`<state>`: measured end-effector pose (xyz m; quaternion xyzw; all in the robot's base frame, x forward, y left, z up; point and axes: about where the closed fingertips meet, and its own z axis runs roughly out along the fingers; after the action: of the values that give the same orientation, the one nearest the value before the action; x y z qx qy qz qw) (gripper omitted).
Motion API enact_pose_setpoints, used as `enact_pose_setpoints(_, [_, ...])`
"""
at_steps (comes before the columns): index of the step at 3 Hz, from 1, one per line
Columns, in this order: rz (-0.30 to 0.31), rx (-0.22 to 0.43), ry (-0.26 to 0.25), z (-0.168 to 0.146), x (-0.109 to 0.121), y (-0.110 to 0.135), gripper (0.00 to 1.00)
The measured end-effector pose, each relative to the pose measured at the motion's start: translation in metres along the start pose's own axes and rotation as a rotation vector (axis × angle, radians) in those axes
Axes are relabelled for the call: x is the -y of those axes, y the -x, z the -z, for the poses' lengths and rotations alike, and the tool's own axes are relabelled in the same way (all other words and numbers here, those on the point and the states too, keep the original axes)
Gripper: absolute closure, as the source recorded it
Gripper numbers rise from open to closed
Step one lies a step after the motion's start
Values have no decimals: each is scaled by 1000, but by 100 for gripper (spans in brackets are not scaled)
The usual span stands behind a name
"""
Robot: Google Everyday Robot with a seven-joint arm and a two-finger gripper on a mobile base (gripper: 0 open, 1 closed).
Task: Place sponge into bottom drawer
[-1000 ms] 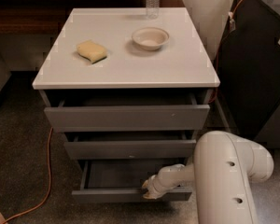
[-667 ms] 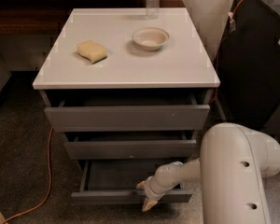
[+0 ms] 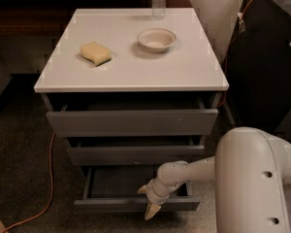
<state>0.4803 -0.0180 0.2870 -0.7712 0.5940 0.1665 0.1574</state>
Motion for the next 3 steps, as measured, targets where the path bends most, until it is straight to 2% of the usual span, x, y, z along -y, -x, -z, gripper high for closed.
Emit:
enact_pose_setpoints(1, [-25, 12, 9, -1, 26, -5, 60])
enact_pose_setpoints(2, [-35, -25, -53, -8, 51, -20, 91])
enact_pose_setpoints(3, [-59, -36, -134, -25, 69, -37, 100])
